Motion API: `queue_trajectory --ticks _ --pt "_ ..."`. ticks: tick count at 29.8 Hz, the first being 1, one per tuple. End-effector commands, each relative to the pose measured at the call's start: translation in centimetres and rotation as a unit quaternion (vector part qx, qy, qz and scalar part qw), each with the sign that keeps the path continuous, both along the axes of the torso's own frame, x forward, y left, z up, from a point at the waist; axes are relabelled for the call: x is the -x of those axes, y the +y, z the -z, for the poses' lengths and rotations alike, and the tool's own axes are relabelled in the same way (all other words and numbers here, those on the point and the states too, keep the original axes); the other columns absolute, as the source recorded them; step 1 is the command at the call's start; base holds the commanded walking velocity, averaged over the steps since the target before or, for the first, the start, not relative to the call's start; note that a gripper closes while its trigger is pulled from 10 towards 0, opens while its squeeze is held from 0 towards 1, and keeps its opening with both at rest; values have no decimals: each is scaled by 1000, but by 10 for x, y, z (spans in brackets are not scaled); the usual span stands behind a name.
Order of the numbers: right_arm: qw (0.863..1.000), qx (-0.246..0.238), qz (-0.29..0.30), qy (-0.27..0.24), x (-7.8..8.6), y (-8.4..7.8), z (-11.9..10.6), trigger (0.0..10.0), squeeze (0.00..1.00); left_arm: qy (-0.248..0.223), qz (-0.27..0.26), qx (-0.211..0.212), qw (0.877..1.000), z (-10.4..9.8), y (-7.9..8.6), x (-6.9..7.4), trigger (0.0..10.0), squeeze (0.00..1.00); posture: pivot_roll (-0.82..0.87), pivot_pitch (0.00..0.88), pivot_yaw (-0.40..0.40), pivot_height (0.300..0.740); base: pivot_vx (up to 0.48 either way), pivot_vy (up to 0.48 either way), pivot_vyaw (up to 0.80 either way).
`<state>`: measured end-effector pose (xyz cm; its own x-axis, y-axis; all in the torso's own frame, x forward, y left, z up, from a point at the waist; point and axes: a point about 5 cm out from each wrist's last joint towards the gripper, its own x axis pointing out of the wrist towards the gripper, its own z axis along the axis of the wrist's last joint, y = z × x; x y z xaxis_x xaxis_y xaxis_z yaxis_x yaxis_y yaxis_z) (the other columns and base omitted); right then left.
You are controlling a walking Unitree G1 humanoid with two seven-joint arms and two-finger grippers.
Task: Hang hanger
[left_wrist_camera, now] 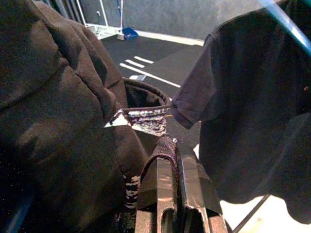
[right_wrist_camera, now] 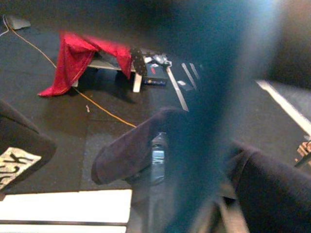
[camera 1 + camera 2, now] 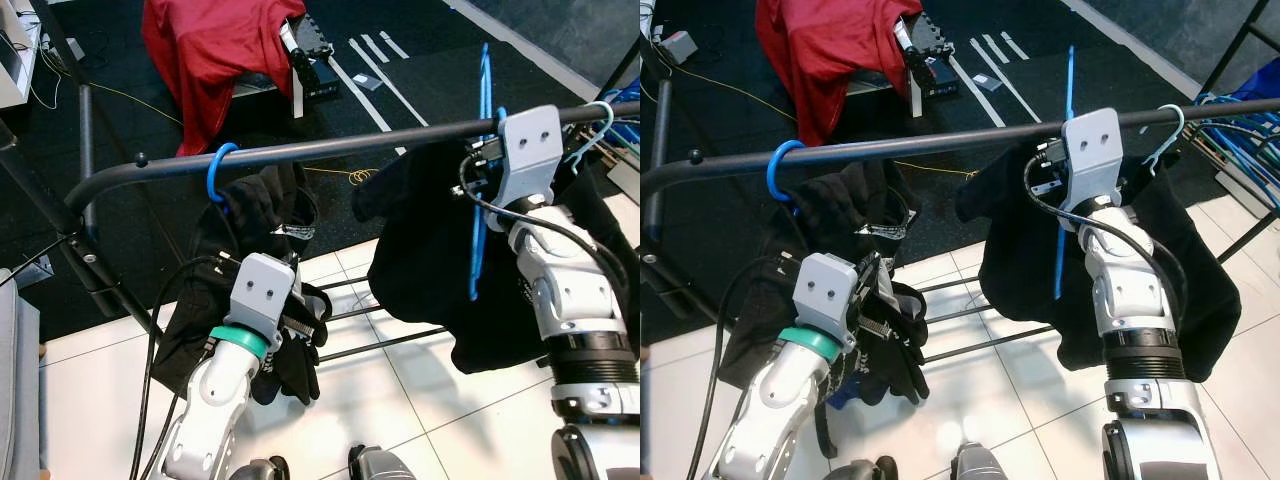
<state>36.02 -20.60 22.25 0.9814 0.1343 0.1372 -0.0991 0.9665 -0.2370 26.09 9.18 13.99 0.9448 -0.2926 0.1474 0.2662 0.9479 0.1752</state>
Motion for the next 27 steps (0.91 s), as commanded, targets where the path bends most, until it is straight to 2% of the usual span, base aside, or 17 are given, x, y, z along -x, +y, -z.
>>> queue_trajectory --ticks 1,5,12,13,14,15,19,20,22,23,27 --pt "999 -27 2 25 2 -3 14 10000 1000 4 2 -5 1000 2 0 1 10000 0 -176 93 42 740 0 0 0" --pt "999 -41 -2 31 3 -2 17 10000 1000 4 1 -6 1000 2 1 2 10000 0 -176 93 42 740 0 0 0" --pt "999 -30 -3 25 3 -5 13 10000 1000 5 1 -5 1000 2 0 1 10000 0 -182 95 43 740 0 0 0" --pt "1000 -20 1 20 3 -6 11 10000 357 5 2 -4 1000 2 0 2 10000 0 -182 95 43 740 0 0 0" --pt "1000 -20 1 20 3 -6 11 10000 357 5 2 -4 1000 2 0 2 10000 0 -182 95 43 740 0 0 0" --pt "1000 -11 9 11 5 -7 9 10000 0 6 2 -4 1000 2 0 2 10000 0 -183 100 43 740 0 0 0" --pt "1000 -3 18 0 8 -6 8 10000 0 7 2 -4 1000 2 0 2 10000 0 -184 101 45 740 0 0 0" --pt "1000 -5 21 -1 10 -5 11 2471 0 7 3 -4 1000 2 0 2 10000 0 -184 101 46 740 0 0 0" --pt "1000 -8 22 -1 11 -4 13 2471 0 7 4 -4 1000 2 0 2 10000 0 -184 101 47 740 0 0 0" --pt "1000 -10 20 2 13 -3 17 0 0 7 4 -4 1000 2 0 2 10000 0 -184 101 47 740 0 0 0" --pt "1000 -17 5 16 21 1 26 0 0 7 3 -4 1000 2 0 2 10000 0 -182 102 46 740 0 0 0"
